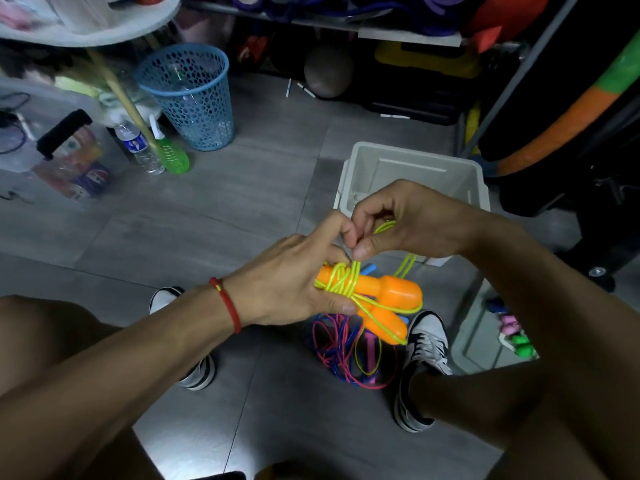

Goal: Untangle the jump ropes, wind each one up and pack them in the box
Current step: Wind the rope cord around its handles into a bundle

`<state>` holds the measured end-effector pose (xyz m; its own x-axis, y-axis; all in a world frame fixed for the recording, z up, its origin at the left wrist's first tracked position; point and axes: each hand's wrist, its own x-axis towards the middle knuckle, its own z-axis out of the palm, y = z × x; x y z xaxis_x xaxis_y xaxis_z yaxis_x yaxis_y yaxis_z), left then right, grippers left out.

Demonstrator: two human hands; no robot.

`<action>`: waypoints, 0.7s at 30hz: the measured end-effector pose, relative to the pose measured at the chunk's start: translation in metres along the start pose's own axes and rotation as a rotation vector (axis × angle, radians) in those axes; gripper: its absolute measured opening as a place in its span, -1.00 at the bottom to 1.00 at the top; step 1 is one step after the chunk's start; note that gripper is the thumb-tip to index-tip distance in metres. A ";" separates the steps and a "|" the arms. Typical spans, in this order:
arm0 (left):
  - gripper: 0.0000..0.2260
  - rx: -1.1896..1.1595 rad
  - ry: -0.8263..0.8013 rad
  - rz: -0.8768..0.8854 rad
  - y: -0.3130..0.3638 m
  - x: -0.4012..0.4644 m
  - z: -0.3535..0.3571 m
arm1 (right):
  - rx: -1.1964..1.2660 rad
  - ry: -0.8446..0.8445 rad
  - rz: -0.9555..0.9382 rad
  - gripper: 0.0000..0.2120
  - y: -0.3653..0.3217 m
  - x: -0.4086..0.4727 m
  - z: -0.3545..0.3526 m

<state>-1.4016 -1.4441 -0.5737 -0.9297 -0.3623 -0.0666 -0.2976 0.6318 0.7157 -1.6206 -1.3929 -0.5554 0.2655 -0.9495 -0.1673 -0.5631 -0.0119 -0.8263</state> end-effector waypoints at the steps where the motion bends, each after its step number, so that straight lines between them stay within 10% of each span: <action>1: -0.40 -0.024 -0.009 0.013 0.001 -0.001 -0.001 | 0.030 -0.022 -0.007 -0.86 0.002 0.000 0.000; 9: -0.46 -0.574 0.160 0.014 -0.004 -0.003 -0.012 | 0.407 0.049 -0.022 -0.95 0.022 -0.002 0.014; 13: -0.47 -0.897 0.286 -0.030 -0.019 -0.002 -0.014 | 0.623 0.060 -0.014 -0.68 0.022 0.001 0.030; 21: -0.73 -0.869 0.390 -0.379 -0.046 0.005 -0.014 | 0.311 0.112 0.114 -0.74 0.004 0.003 0.052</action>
<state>-1.3892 -1.4842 -0.5970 -0.6258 -0.7305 -0.2733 -0.1521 -0.2294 0.9614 -1.5811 -1.3797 -0.5871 0.1172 -0.9681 -0.2216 -0.3137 0.1756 -0.9331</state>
